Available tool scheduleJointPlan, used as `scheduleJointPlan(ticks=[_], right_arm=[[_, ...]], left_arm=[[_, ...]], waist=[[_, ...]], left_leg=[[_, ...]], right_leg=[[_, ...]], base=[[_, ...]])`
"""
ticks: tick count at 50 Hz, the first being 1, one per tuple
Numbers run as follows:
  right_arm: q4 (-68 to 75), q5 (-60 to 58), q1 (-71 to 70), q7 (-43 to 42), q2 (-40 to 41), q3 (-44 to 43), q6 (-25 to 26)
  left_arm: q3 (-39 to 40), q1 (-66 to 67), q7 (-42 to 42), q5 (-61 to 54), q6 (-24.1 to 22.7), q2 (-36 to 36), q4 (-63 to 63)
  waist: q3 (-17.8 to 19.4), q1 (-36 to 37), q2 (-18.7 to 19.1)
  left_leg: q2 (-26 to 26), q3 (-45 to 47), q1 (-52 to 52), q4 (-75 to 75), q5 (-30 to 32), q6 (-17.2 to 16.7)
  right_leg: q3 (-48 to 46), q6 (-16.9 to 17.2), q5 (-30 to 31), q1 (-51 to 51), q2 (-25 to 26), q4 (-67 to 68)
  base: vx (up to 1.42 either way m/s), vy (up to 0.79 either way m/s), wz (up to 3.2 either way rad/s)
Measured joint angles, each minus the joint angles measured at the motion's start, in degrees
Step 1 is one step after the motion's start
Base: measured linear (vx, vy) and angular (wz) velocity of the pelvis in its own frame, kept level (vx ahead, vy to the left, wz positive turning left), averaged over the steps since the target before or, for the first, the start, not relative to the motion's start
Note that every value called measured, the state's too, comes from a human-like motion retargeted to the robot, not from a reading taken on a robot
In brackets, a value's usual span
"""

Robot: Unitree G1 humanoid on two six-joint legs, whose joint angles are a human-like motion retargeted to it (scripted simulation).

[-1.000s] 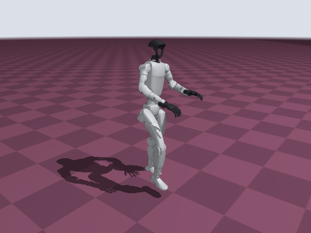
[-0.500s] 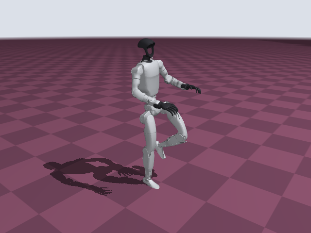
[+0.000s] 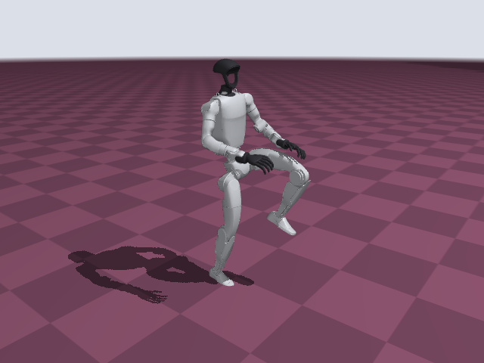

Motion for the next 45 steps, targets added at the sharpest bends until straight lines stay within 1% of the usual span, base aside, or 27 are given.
scheduleJointPlan(ticks=[3,5,7,8,11,12,13,15,17,20,22,23,25,26,28,30,32,35,38,41,45], right_arm=[[-0.1,-0.1,1.6,0.1,0.9,0.5,0.3],[-0.4,-0.2,2.3,0.1,1.2,0.9,0.3],[-0.9,-0.4,2.6,-0.3,1.5,1.1,0.3],[-1.2,-0.6,2.8,-0.7,1.7,1.2,0.2],[-2.1,-1.3,3.2,-1.9,1.6,0.6,-0.2],[-2.3,-1.5,3.0,-2.3,1.3,0.2,-0.4],[-2.5,-1.5,2.2,-2.7,0.6,-0.4,-1.0],[-2.9,-1.7,1.9,-3.6,0.0,-1.3,-1.6],[-3.1,-1.9,1.5,-4.2,-0.4,-1.9,-1.9],[-2.3,-2.1,0.8,-4.5,-0.2,-2.3,-1.6],[-1.1,-1.8,0.9,-4.1,0.1,-2.5,-1.0],[-0.7,-1.5,1.2,-3.7,0.1,-2.8,-0.8],[-0.4,-1.1,2.0,-3.3,-0.4,-3.2,-0.3],[-0.5,-1.3,2.1,-3.3,-1.4,-3.4,0.2],[-0.9,-0.9,2.1,-3.1,-3.2,-3.5,0.5],[-0.3,0.3,0.4,-2.6,-4.7,-2.8,0.6],[1.5,1.0,-2.5,-2.1,-4.7,-1.2,0.7],[5.3,0.7,-6.4,-1.5,-2.7,1.3,1.0],[9.5,0.0,-8.5,-1.7,0.3,3.4,1.1],[12.8,-0.8,-9.0,-3.3,2.2,5.2,0.4],[16.6,-3.2,-7.2,-3.0,3.4,8.0,-0.4]], left_arm=[[-1.4,1.6,-2.0,-0.1,0.3,-1.0,2.3],[-2.1,2.1,-3.1,0.2,0.3,-0.8,3.2],[-2.2,2.5,-3.4,0.7,0.0,0.0,3.3],[-2.1,2.8,-3.4,1.0,-0.3,0.5,3.1],[-0.9,3.4,-3.3,1.3,-1.0,1.8,1.9],[-0.2,3.5,-3.6,1.1,-1.3,2.2,1.1],[1.1,3.2,-4.4,0.4,-1.8,2.8,-0.1],[2.5,3.3,-4.4,-0.3,-2.4,3.9,-2.3],[3.4,3.1,-3.9,-0.9,-3.0,5.1,-4.5],[3.8,2.0,-2.8,-1.9,-3.1,6.9,-7.3],[3.5,0.9,-2.3,-2.5,-2.8,7.9,-8.8],[3.5,0.3,-2.2,-2.8,-2.7,8.2,-9.6],[3.7,-0.7,-2.2,-3.5,-1.9,8.7,-11.5],[4.2,-1.2,-2.2,-4.4,-1.2,8.6,-12.8],[5.3,-1.8,-2.6,-4.2,-0.2,8.1,-15.2],[6.5,-2.4,-2.9,-2.9,0.5,7.3,-17.2],[7.1,-2.6,-2.0,-2.4,1.2,7.5,-18.8],[7.6,-2.2,-0.7,-2.3,2.3,8.6,-20.1],[8.0,-2.0,-0.9,-1.9,3.0,9.0,-20.4],[8.1,-2.6,-1.1,-1.1,3.3,8.4,-20.5],[6.4,-3.9,-0.6,-0.5,3.8,7.0,-20.6]], waist=[[-3.6,-1.4,-0.4],[-5.3,-1.5,-0.7],[-6.6,-0.6,-0.2],[-7.2,0.1,0.5],[-9.5,1.6,3.5],[-9.6,2.0,4.8],[-8.2,2.6,6.5],[-8.4,2.1,8.5],[-9.1,0.8,9.4],[-9.8,-0.9,9.4],[-9.7,-1.8,8.6],[-9.6,-2.2,8.3],[-9.0,-2.0,9.4],[-8.2,-1.9,10.8],[-7.0,-1.5,13.1],[-7.0,-0.9,14.0],[-8.2,-0.4,13.7],[-9.9,-0.1,13.5],[-11.4,-0.8,14.2],[-12.2,-2.4,15.8],[-11.8,-4.0,18.3]], left_leg=[[-1.3,-0.4,5.2,-7.5,0.7,0.0],[-1.8,-0.5,10.7,-14.2,0.5,0.0],[-1.0,-1.6,17.5,-22.5,-0.7,0.0],[0.1,-2.2,21.4,-27.1,-1.6,0.1],[4.1,-1.3,33.8,-43.9,-3.9,2.3],[5.1,-0.5,38.8,-50.4,-4.5,2.9],[5.6,0.6,45.4,-57.7,-4.9,3.0],[4.3,0.8,54.9,-72.9,-4.9,2.9],[1.6,-0.8,62.4,-87.6,-2.6,2.4],[-1.9,-2.8,70.6,-105.4,5.8,0.9],[-4.0,-4.2,73.3,-111.5,9.2,0.0],[-4.9,-5.2,73.9,-112.9,9.7,0.0],[-4.6,-7.1,75.6,-114.6,10.0,0.7],[-4.3,-8.2,77.0,-116.1,10.6,1.8],[-3.5,-9.6,78.4,-116.3,10.4,3.2],[-3.4,-9.9,77.6,-115.1,9.5,4.2],[-3.5,-9.3,76.4,-114.8,8.8,5.2],[-3.2,-7.6,76.2,-115.8,8.3,6.1],[-2.4,-7.0,76.3,-116.9,8.3,7.0],[-1.5,-8.2,76.1,-117.1,8.0,7.8],[-0.3,-10.3,77.2,-117.1,7.7,7.4]], right_leg=[[-1.6,0.0,-0.4,0.4,0.8,-1.2],[-1.6,0.0,-0.7,0.4,1.1,-1.7],[-0.9,-0.6,-0.8,0.5,2.9,-2.2],[-0.2,-1.0,-0.8,0.7,4.4,-2.5],[0.9,-1.4,-0.7,1.6,8.9,-3.9],[1.3,-1.4,-0.7,2.7,10.2,-4.6],[1.8,-1.4,-0.6,5.2,11.3,-5.7],[1.4,-1.2,-0.9,7.3,13.2,-6.8],[0.5,-1.3,-1.8,8.0,14.6,-6.4],[-1.6,-2.2,-2.6,7.6,15.4,-3.2],[-3.2,-2.5,-2.1,6.2,14.8,0.8],[-3.9,-2.5,-1.3,5.2,14.5,3.4],[-4.2,-3.1,2.1,3.3,15.5,8.5],[-4.1,-3.9,4.9,2.0,16.4,11.8],[-4.1,-4.8,11.0,-2.8,17.9,21.6],[-4.1,-5.3,16.2,-12.1,18.3,35.3],[-5.0,-7.6,16.3,-23.3,17.3,49.2],[-7.7,-13.5,8.9,-39.0,15.4,68.1],[-10.4,-17.0,3.5,-52.9,15.9,83.9],[-13.2,-18.4,0.5,-65.3,16.7,97.4],[-16.4,-18.0,-3.1,-79.7,17.1,111.3]], base=[[0.30,0.03,0.36],[0.30,0.02,-0.04],[0.32,-0.01,-0.43],[0.34,0.00,-0.60],[0.36,0.10,-0.50],[0.36,0.17,-0.52],[0.37,0.19,-0.44],[0.37,0.23,0.00],[0.37,0.26,0.46],[0.35,0.28,0.65],[0.32,0.31,0.87],[0.30,0.31,0.86],[0.29,0.29,0.69],[0.27,0.31,0.58],[0.25,0.31,0.45],[0.21,0.24,0.04],[0.19,0.18,-0.38],[0.18,0.15,-0.54],[0.18,0.14,-0.20],[0.18,0.12,0.33],[0.19,0.08,0.53]])
